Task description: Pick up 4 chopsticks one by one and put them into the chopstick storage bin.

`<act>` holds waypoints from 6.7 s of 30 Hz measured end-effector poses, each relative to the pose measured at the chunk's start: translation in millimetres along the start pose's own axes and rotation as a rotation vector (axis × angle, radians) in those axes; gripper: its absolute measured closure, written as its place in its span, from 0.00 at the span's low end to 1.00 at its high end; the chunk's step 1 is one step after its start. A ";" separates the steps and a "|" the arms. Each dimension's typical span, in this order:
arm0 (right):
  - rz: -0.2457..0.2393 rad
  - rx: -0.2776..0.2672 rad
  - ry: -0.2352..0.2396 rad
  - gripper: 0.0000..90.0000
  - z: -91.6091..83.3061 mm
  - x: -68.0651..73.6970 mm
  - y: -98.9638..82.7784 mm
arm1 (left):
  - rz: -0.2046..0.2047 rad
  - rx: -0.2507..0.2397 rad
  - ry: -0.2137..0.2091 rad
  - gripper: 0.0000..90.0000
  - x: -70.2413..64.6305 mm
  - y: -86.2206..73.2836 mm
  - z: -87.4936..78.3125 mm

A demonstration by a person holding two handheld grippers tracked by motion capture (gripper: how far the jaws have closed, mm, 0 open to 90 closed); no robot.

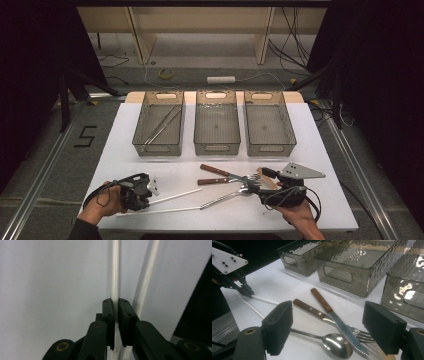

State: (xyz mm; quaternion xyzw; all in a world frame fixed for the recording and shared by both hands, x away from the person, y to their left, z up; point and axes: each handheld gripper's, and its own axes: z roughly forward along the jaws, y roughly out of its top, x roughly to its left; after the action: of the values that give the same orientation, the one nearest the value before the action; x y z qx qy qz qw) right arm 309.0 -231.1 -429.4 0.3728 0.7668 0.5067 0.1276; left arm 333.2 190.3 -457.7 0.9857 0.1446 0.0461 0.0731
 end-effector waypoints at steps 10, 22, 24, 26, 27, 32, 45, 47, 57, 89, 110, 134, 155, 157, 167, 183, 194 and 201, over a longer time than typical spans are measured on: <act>0.003 0.002 0.002 0.28 0.7 0.3 -0.2 | 0.018 -0.035 0.044 0.93 -6.3 13.4 -12.0; 0.011 0.006 0.005 0.28 0.8 -0.8 -0.7 | -0.081 -0.233 0.087 0.93 -4.8 21.7 -30.5; 0.014 0.002 0.003 0.28 1.1 -0.9 -0.7 | -0.131 -0.260 0.109 0.93 -1.7 21.2 -32.5; 0.015 0.001 0.003 0.28 1.1 -1.1 -0.9 | -0.175 -0.289 0.105 0.93 2.0 19.2 -33.5; 0.015 -0.001 0.004 0.28 1.2 -1.4 -0.9 | -0.198 -0.300 0.102 0.93 4.1 17.9 -33.6; 0.016 -0.001 0.005 0.28 1.2 -0.8 -0.8 | -0.296 -0.361 0.119 0.93 11.6 11.5 -34.2; 0.020 -0.002 0.006 0.28 1.7 -1.5 -1.0 | -0.432 -0.406 0.117 0.93 24.9 -2.2 -36.5; 0.019 -0.002 0.005 0.28 1.7 -1.5 -1.0 | -0.438 -0.412 0.117 0.93 26.4 -3.8 -36.8; 0.019 -0.003 0.004 0.28 1.5 -1.8 -1.1 | -0.518 -0.450 0.102 0.93 35.3 -12.6 -38.0; 0.025 -0.004 -0.004 0.28 1.4 -3.7 -2.3 | -0.585 -0.588 0.179 0.93 81.5 -10.2 -71.4; 0.026 -0.006 -0.003 0.28 1.4 -3.6 -2.3 | -0.620 -0.574 0.232 0.93 129.8 11.6 -83.8; 0.027 -0.005 -0.001 0.28 1.4 -3.8 -2.5 | -0.723 -0.578 0.289 0.93 178.3 12.8 -84.3; 0.026 -0.002 0.001 0.28 1.6 -3.8 -2.9 | -0.803 -0.569 0.267 0.93 191.9 10.4 -49.8; 0.025 -0.002 0.002 0.28 1.4 -3.7 -2.9 | -0.804 -0.567 0.265 0.93 191.5 10.9 -46.3; 0.026 0.000 0.003 0.28 1.2 -3.1 -3.0 | -0.805 -0.543 0.251 0.93 190.8 12.9 -32.9; 0.023 0.001 0.005 0.28 1.1 -2.6 -3.0 | -0.807 -0.511 0.240 0.92 190.0 13.0 -18.8; 0.025 0.001 0.004 0.28 1.0 -2.6 -2.9 | -0.822 -0.501 0.225 0.79 183.8 10.5 -21.8; 0.024 0.001 0.003 0.28 1.0 -2.3 -3.0 | -0.794 -0.531 0.199 0.53 156.0 9.9 -34.7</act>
State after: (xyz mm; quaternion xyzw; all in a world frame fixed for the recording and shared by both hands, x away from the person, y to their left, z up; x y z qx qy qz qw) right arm 309.8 -232.6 -432.9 0.3814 0.7627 0.5082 0.1204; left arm 480.9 231.0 -411.1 0.7925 0.4991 0.1436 0.3197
